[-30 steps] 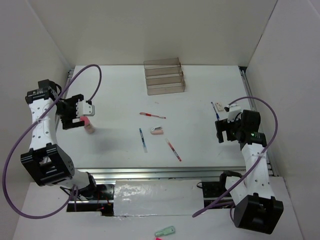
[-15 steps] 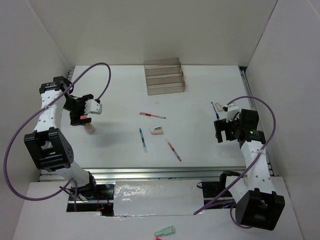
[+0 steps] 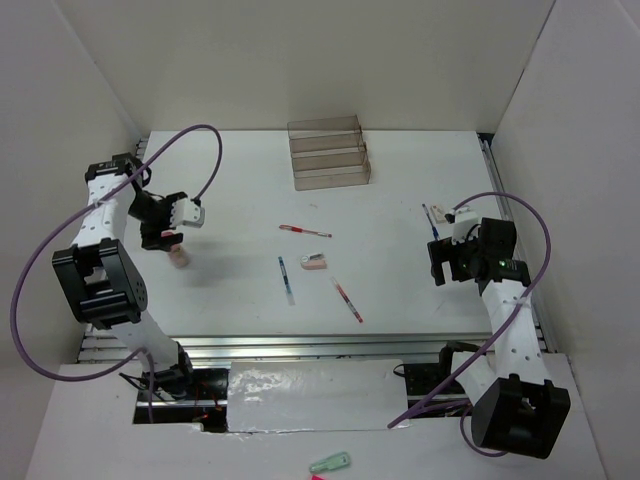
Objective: Sort the stationery into containers
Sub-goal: Pick up the stationery from the center of the board.
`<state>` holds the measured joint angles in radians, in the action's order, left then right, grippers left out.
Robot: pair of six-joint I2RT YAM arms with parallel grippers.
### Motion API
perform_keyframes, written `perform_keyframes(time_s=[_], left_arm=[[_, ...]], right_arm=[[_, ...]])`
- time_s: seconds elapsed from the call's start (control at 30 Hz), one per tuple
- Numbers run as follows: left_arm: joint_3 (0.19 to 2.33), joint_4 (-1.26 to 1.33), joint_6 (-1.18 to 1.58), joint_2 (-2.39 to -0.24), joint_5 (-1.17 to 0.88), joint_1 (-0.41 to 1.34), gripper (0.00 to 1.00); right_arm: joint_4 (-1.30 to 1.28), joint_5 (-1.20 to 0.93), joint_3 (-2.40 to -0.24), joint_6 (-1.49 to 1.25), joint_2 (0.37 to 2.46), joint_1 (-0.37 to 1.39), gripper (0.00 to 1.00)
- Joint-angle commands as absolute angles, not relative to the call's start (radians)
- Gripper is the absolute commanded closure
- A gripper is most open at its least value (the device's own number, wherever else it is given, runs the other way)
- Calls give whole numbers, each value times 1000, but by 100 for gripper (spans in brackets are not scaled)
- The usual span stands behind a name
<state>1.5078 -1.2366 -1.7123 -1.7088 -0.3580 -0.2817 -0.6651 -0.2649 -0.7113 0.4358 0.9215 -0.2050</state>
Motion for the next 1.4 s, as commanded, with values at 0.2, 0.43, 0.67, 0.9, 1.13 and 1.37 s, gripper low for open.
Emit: perform_keyframes(time_s=[0.2,0.43,0.67,0.9,1.13,1.37], left_arm=[[1526,-1278,-1701,-1752,-347,-305,25],[1517,-1278,-1706,-1753,-344,-310,30],[1500,-1276,-1707,-1740,-360,-308,25],[1494,-1281,-1710,-1736,-361,-305,25],[1491,-1281,-1717,-1730,-377,-302,43],[1463,-1290,-1707,-1710,-388,-290,71]], right_arm=[[-635,-258,-716,439,931,-196,0],[-630,-256,-715,443,933,-196,0],[-629,-255,-707,448,933,-195,0],[-624,-258,-712,448,940,-196,0],[-621,-252,-706,448,936,-192,0],[-618,-252,-709,445,942,-190,0]])
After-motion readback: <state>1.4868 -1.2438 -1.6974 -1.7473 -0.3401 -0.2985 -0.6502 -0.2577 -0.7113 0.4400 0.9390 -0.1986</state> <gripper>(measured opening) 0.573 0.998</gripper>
